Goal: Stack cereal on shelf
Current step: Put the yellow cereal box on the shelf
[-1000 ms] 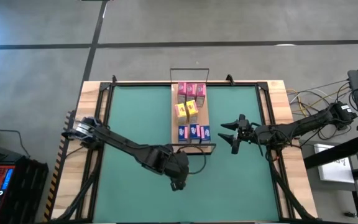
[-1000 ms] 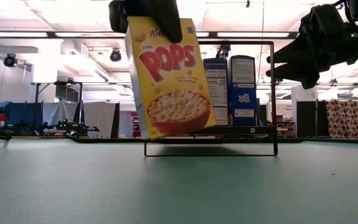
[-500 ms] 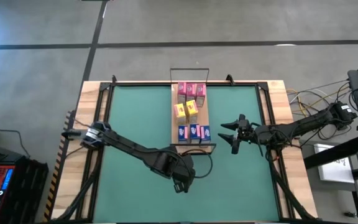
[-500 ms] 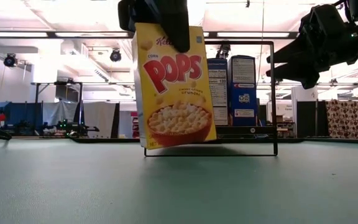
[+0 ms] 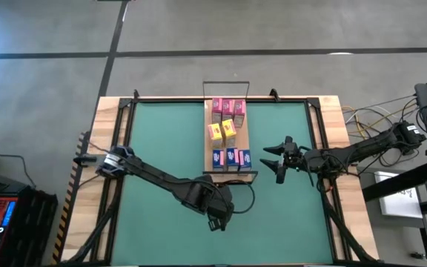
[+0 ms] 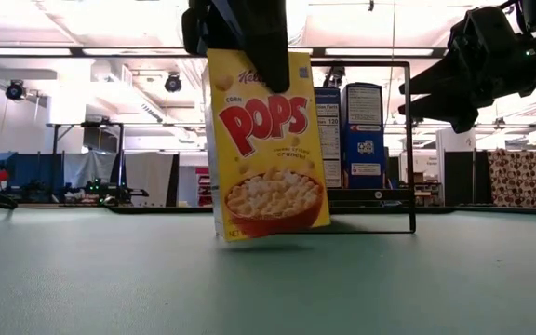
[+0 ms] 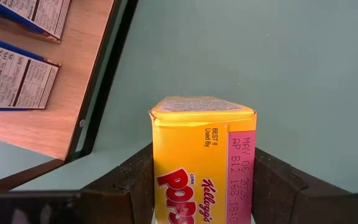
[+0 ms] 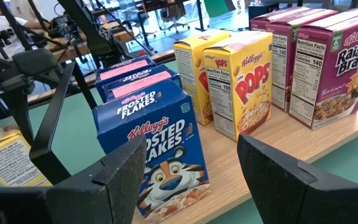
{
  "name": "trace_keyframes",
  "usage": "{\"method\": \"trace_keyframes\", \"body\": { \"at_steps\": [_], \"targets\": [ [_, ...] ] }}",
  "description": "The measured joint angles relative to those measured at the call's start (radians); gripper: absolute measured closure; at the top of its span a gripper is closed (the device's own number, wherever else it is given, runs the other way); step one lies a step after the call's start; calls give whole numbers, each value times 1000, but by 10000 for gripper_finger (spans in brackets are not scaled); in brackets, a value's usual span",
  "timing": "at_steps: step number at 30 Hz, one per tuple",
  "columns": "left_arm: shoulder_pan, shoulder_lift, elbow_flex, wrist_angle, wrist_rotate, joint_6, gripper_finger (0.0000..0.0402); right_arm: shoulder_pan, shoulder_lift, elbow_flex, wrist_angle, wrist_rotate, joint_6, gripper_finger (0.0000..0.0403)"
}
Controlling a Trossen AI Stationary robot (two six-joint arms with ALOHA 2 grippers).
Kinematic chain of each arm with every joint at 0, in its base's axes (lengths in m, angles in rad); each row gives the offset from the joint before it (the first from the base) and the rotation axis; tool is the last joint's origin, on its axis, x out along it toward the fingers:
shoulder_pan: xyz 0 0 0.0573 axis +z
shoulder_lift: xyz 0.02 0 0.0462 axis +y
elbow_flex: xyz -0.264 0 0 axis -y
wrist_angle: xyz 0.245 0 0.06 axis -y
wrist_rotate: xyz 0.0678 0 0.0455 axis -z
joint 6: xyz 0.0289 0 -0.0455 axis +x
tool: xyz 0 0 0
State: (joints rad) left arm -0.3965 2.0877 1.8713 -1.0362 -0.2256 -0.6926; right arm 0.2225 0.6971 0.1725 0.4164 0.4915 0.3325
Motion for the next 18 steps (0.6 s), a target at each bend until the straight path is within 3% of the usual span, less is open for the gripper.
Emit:
{"method": "trace_keyframes", "body": {
  "at_steps": [13, 18],
  "targets": [
    [0, 0, -2, 4, -24, 0, 218, 0, 0, 0, 0, 0, 0, 163],
    [0, 0, -2, 5, -27, -3, 199, 0, 0, 0, 0, 0, 0, 163]
  ]
}}
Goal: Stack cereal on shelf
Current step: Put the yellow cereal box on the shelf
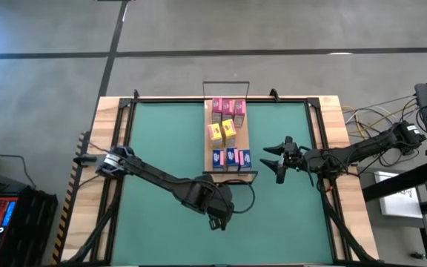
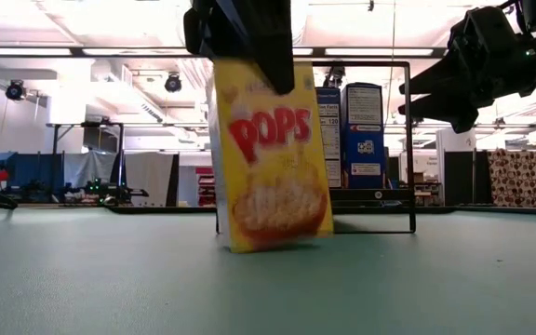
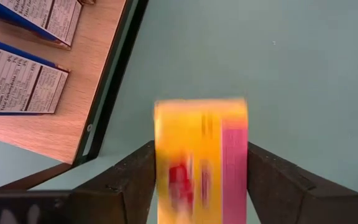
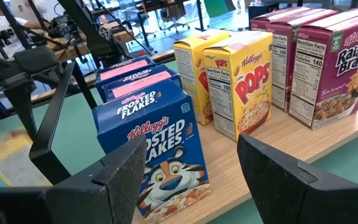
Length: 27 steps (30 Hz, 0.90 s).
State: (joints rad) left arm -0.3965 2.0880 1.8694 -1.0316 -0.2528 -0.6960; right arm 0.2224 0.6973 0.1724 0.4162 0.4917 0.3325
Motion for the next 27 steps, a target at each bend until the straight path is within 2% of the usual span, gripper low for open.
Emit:
{"method": "trace_keyframes", "body": {
  "at_steps": [7, 13, 21, 24, 27],
  "targets": [
    [0, 0, 0, 0, -2, 0, 158, 0, 0, 0, 0, 0, 0, 163],
    [-9, -18, 19, -34, -57, 7, 139, 0, 0, 0, 0, 0, 0, 163],
    [-66, -88, 80, -259, -255, -18, 125, 0, 0, 0, 0, 0, 0, 163],
    [-87, -151, 53, -336, -311, -62, 115, 0, 0, 0, 0, 0, 0, 163],
    [-107, -237, -25, -394, -358, -121, 98, 0, 0, 0, 0, 0, 0, 163]
  ]
}}
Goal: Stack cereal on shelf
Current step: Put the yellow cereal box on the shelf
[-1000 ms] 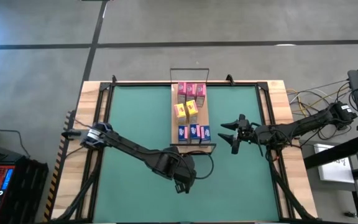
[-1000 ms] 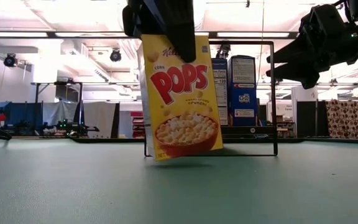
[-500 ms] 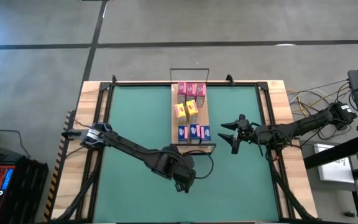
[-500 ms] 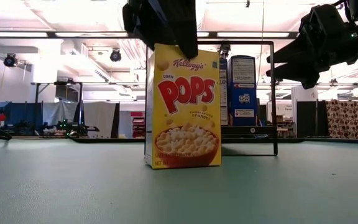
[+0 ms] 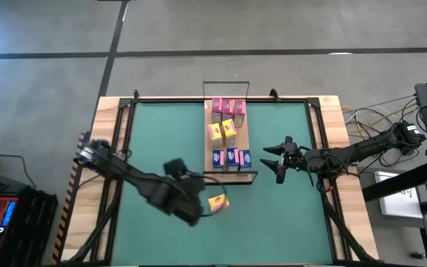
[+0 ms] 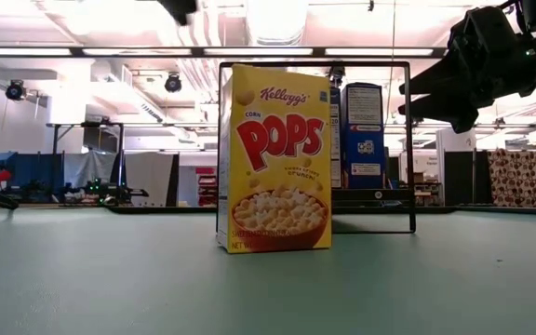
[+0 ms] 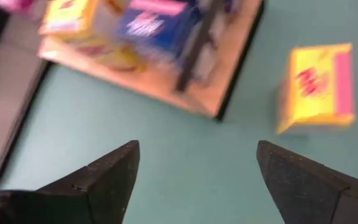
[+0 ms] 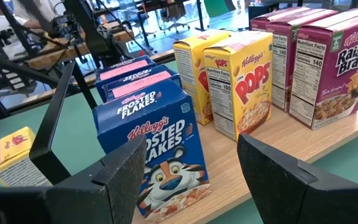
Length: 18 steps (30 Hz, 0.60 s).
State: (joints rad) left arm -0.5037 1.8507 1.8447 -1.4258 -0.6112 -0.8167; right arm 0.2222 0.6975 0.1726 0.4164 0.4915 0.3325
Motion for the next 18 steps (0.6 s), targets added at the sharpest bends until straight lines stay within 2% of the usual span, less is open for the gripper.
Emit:
{"method": "trace_keyframes", "body": {
  "at_steps": [4, 8, 13, 18],
  "targets": [
    [-18, -169, -206, 1, -40, -76, 69, 0, 0, 0, 0, 0, 0, 163],
    [-16, -376, -506, 116, -53, -119, 36, 0, 0, 0, 0, 0, 0, 163],
    [-6, -664, -878, 442, -59, -60, 4, 0, 0, 0, 0, 0, 0, 163],
    [11, -929, -1189, 852, -60, 88, 7, 0, 0, 0, 0, 0, 0, 163]
  ]
}}
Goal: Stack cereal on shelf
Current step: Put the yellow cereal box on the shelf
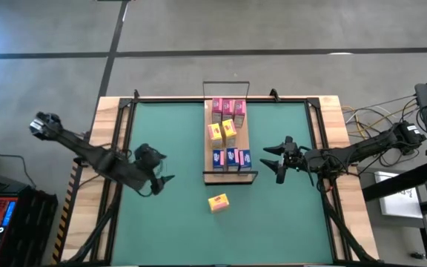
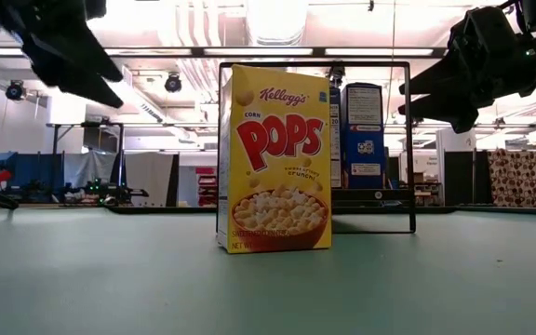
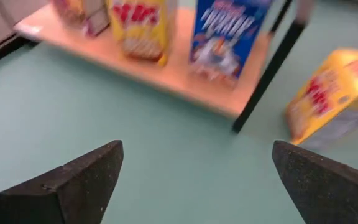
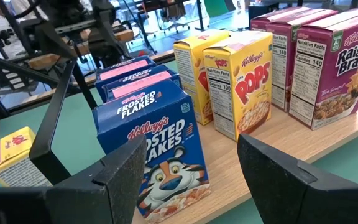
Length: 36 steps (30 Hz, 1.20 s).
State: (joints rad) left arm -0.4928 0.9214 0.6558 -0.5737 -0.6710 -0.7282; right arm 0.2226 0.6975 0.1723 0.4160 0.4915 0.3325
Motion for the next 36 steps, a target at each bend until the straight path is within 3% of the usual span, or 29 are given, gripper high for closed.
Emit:
{"method": "trace_keyframes", "body": {
  "at_steps": [6, 11, 15, 22, 31, 36],
  "targets": [
    [16, -225, -247, 350, -1, 191, 2, 0, 0, 0, 0, 0, 0, 163],
    [29, -335, -374, 454, -1, 253, 3, 0, 0, 0, 0, 0, 0, 163],
    [30, -391, -470, 543, 0, 268, 3, 0, 0, 0, 0, 0, 0, 163],
    [30, -421, -635, 915, 34, 409, 3, 0, 0, 0, 0, 0, 0, 163],
    [30, -418, -644, 929, 44, 434, 3, 0, 0, 0, 0, 0, 0, 163],
    [30, -417, -637, 918, 110, 418, 3, 0, 0, 0, 0, 0, 0, 163]
  ]
}}
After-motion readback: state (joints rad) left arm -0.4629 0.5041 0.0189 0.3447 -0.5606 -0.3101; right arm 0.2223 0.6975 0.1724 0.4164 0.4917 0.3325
